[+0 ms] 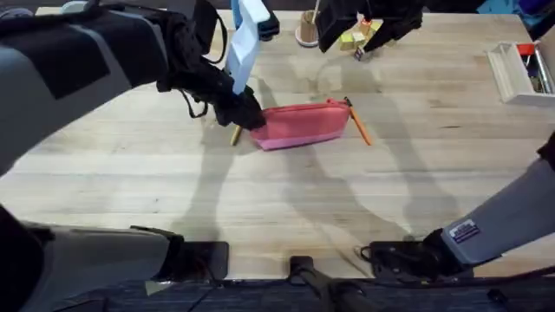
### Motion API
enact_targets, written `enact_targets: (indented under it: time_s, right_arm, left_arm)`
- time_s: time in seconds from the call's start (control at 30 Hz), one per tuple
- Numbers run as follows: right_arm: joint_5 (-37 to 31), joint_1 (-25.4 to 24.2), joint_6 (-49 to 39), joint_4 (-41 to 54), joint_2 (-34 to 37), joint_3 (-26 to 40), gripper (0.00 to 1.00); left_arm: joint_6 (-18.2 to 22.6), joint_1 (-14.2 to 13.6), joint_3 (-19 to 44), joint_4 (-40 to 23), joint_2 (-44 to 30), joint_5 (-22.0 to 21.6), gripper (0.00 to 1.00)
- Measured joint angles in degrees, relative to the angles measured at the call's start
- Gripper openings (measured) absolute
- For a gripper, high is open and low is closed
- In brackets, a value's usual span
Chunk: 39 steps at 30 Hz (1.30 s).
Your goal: Unzip the bag, pick up the pens from the table one at a time and place them inside, then zip the bag closed.
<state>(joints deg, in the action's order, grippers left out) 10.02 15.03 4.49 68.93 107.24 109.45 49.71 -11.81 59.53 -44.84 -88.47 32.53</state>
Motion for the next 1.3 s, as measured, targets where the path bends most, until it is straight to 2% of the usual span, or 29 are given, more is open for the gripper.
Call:
enact_targets:
  time_s: [0.4,0.73,0.93,1.3]
  right_arm:
    - [-0.2,0.0,-1.8,5.5,0.0,0.0,0.997]
    - [-0.1,0.2,-3.0,5.7,0.0,-0.2,0.997]
    - [0.9,1.5,-3.0,3.9,0.2,-3.2,0.997]
    - [1.6,3.1,-1.5,3.6,7.0,-4.9,0.996]
  left_arm:
    - [0.0,0.0,0.0,0.0,0.0,-0.2,0.042]
    - [0.0,0.0,0.0,0.0,0.0,-0.2,0.042]
    - [0.0,0.0,0.0,0.0,0.0,-0.2,0.042]
    - [0.0,0.0,0.0,0.0,0.0,-0.2,0.042]
